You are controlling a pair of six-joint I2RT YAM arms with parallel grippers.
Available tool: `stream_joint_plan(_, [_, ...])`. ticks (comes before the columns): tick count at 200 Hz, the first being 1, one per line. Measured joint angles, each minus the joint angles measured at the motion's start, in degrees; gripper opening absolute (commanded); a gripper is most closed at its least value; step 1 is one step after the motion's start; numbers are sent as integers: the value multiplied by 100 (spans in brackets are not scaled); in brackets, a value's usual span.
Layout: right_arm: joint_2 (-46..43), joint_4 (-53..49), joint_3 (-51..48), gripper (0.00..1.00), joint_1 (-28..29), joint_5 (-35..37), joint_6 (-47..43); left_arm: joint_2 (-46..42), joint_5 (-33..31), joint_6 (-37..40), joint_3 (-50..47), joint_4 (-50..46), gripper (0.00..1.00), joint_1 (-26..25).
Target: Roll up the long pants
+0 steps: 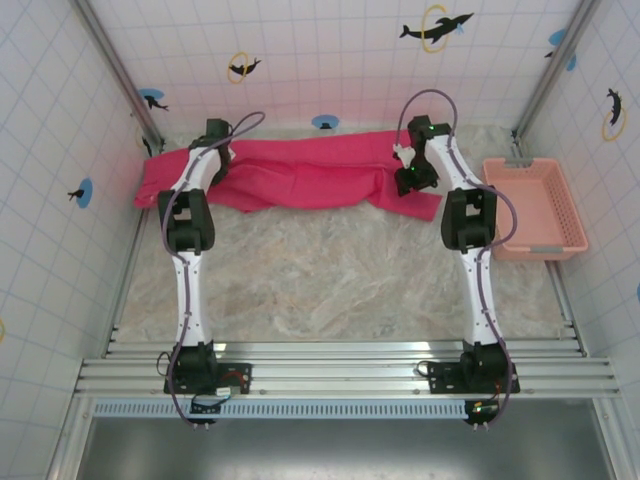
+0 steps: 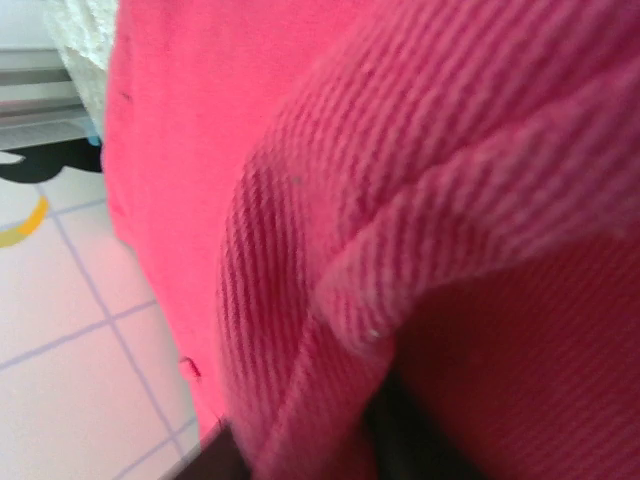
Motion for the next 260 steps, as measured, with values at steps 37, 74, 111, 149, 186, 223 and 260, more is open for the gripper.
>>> stream_joint_plan(37, [52, -9, 271, 1, 2, -293, 140, -92, -103, 42, -306, 105, 0, -46])
stream_joint_plan(74, [61, -22, 260, 0, 2, -374, 186, -407, -101, 39, -662, 76, 0, -48])
stream_joint_plan(111, [-247, 33, -426, 32, 4, -367, 212, -1075, -87, 15, -1355, 20, 0, -48])
stream_joint_plan(149, [-640, -26, -855, 57, 33, -81, 101, -1694, -31, -116, -1794, -144, 0, -48])
stream_joint_plan(186, [-662, -39, -848, 56, 33, 345, 85, -1840, 28, -131, -1947, -184, 0, -48])
stream_joint_plan(223, [-671, -35, -876, 57, -7, 815, 153, -1871, 70, -131, -2234, -181, 0, -48])
stream_joint_plan(260, [-673, -214, -892, 56, -308, 861, 658, -1897, 96, -129, -2356, -181, 0, -48])
